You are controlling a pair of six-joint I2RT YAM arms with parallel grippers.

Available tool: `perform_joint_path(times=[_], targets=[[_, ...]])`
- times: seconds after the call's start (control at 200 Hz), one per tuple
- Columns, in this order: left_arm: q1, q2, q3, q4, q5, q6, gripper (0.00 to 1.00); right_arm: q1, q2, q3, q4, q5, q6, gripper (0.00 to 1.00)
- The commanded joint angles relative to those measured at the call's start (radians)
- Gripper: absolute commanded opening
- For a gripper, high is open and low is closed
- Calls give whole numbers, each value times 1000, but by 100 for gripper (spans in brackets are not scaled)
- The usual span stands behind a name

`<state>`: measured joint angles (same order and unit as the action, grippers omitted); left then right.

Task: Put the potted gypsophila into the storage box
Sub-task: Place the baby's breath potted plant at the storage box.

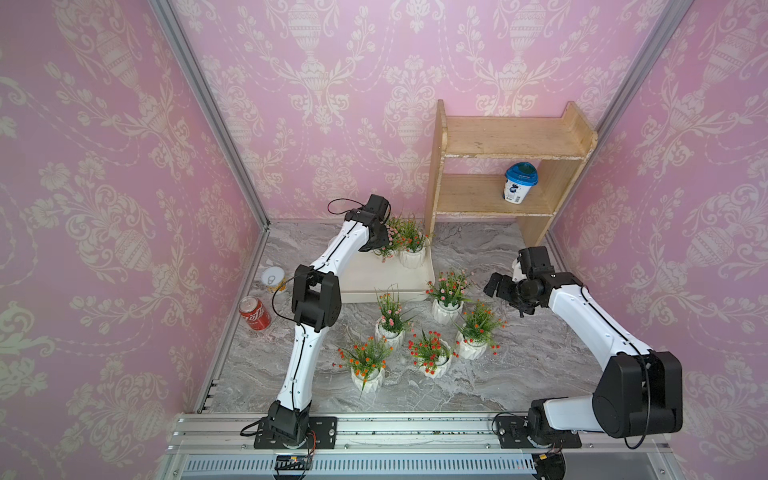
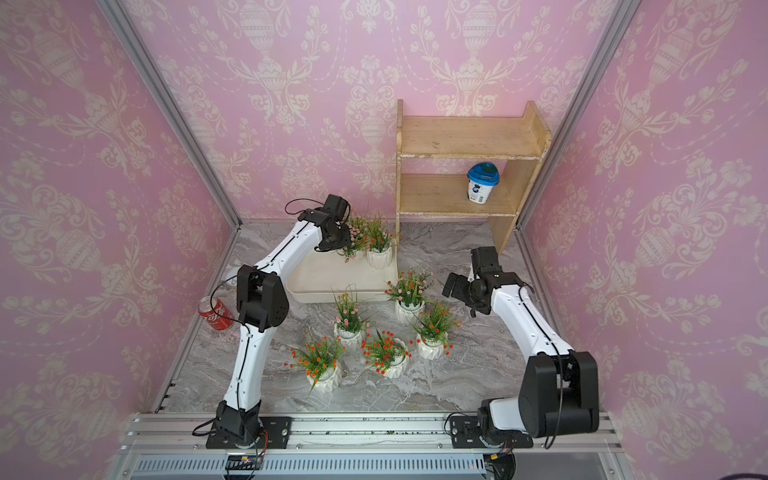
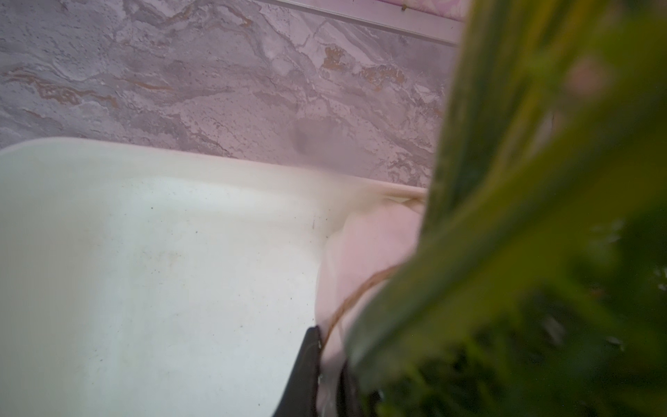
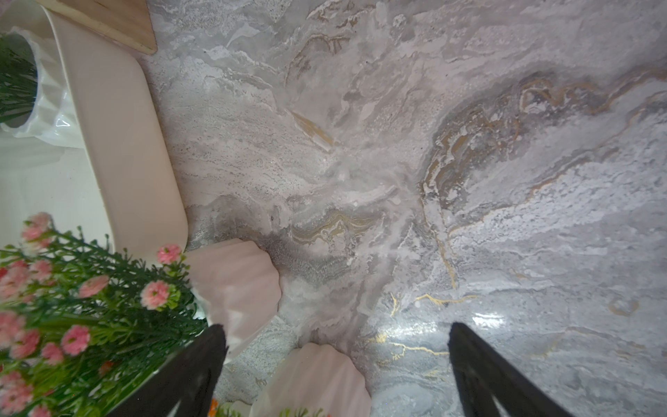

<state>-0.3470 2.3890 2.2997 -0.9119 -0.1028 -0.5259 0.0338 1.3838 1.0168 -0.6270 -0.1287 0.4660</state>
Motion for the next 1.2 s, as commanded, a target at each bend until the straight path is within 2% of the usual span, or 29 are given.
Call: perform_joint_path(times=[0.0, 0.751, 0.846, 0.991, 1.056, 1.196], targets=[[-9, 7, 63, 2, -17, -33, 0, -10, 6, -19, 18, -17, -24, 98], [-15, 107, 178, -77, -34, -59, 0, -38, 0, -38, 25, -37, -32, 98], [-16, 110, 179, -76, -36, -60, 12, -39, -2, -38, 25, -37, -32, 98], [-15, 112, 179, -78, -38, -64, 22, -41, -2, -40, 24, -38, -30, 98], [-15, 110, 179, -79, -38, -65, 23, -41, -3, -39, 21, -38, -30, 98], [-15, 101, 179, -78, -42, -64, 37, -43, -7, -35, 18, -38, -30, 98]])
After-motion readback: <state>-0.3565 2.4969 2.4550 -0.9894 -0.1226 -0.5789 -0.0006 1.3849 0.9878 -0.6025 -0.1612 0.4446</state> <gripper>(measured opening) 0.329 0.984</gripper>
